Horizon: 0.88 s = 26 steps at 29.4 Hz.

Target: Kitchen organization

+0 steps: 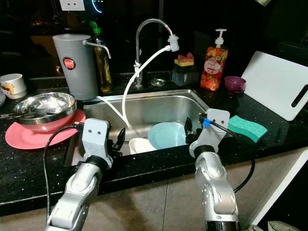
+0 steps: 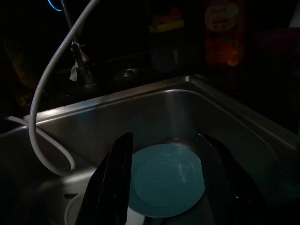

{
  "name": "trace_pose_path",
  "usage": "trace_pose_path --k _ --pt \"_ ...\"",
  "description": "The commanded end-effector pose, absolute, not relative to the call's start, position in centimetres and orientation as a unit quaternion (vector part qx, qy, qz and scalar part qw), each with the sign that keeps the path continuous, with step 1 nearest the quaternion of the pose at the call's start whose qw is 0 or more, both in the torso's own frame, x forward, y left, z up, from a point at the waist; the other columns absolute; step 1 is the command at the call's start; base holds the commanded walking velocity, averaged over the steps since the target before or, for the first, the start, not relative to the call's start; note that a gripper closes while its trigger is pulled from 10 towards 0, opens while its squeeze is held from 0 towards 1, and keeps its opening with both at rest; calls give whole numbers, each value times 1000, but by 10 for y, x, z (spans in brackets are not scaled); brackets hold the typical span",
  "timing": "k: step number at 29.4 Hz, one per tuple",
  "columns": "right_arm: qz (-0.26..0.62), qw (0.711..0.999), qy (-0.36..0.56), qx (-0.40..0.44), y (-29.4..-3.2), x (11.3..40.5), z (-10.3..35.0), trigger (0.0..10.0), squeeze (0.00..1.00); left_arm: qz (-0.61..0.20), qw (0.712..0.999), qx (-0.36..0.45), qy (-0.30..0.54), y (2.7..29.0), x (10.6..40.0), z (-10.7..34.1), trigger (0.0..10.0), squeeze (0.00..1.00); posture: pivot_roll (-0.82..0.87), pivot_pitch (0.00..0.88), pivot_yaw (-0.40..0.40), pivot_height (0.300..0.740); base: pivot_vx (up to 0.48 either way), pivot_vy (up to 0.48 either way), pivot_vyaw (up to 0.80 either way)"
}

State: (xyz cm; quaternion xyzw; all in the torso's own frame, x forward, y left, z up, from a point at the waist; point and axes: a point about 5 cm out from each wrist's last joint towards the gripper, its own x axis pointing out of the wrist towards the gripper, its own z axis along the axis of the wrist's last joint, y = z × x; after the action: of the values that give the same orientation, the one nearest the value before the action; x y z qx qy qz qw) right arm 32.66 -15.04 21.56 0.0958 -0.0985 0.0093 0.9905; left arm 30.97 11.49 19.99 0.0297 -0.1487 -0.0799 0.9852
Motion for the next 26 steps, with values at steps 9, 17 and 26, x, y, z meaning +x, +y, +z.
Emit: trace_pose_path --k 9,17,26 --pt "7 990 -97 101 -151 327 214 10000 0 -77 986 33 -142 116 310 197 10000 0 80 53 -48 740 0 0 0" --pt "3 991 -93 100 -154 325 212 10000 0 -76 987 30 -141 115 309 197 10000 0 80 60 -49 740 0 0 0" --pt "4 991 -92 101 -152 325 211 10000 0 -77 987 30 -141 115 309 197 10000 0 81 61 -46 740 0 0 0"
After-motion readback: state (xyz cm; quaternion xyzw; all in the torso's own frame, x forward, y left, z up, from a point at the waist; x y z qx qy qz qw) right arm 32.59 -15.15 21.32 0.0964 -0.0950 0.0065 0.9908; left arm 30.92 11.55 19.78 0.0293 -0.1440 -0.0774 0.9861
